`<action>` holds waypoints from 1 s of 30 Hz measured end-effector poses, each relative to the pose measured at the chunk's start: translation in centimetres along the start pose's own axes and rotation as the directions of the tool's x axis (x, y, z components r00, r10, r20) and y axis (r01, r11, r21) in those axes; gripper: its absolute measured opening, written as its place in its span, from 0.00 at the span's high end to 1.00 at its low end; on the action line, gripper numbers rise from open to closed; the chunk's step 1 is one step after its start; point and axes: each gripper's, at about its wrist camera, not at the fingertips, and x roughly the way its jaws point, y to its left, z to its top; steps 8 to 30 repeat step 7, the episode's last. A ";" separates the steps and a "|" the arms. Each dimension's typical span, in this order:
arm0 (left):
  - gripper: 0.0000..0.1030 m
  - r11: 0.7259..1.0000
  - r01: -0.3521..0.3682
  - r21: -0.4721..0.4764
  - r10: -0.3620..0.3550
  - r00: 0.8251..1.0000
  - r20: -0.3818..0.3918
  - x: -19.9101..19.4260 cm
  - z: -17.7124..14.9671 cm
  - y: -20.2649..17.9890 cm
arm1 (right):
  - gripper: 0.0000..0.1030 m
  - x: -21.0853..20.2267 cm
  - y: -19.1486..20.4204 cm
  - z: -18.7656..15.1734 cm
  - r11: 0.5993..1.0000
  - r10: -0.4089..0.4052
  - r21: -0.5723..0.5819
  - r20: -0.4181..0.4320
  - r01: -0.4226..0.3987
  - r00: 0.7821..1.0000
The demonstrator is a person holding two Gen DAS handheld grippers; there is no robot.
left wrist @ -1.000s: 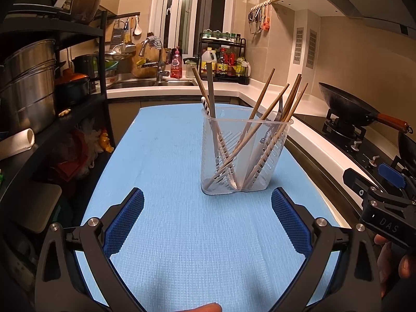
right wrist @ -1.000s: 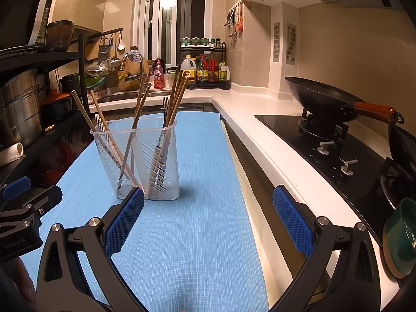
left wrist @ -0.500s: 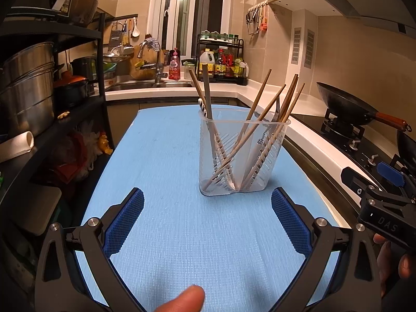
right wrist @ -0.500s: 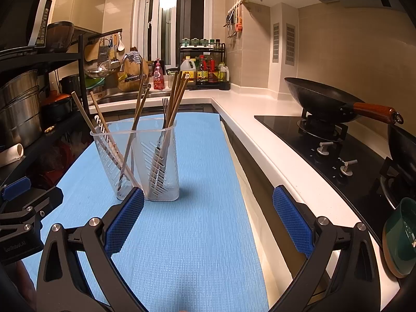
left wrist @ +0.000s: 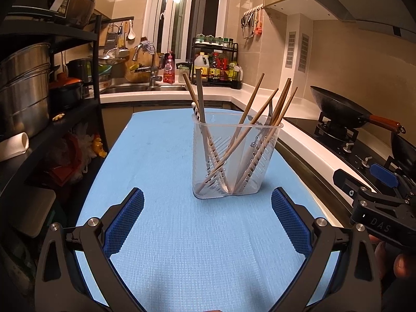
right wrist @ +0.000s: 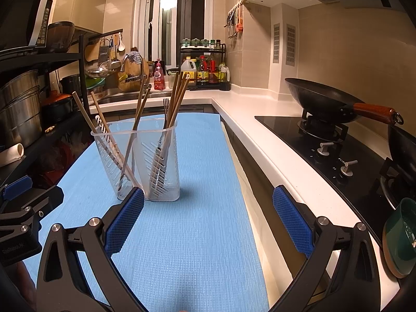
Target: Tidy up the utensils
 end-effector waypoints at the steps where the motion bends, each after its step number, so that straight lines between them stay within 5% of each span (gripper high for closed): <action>1: 0.07 1.000 -0.004 0.000 0.004 1.000 -0.002 0.0 0.0 0.0 | 0.05 0.0 0.0 0.0 1.000 0.000 0.000 0.000 0.000 1.000; 30: 0.07 1.000 -0.017 0.009 0.017 1.000 -0.006 0.1 0.1 -0.2 | 0.05 0.0 0.1 0.0 1.000 0.000 -0.001 0.001 0.000 1.000</action>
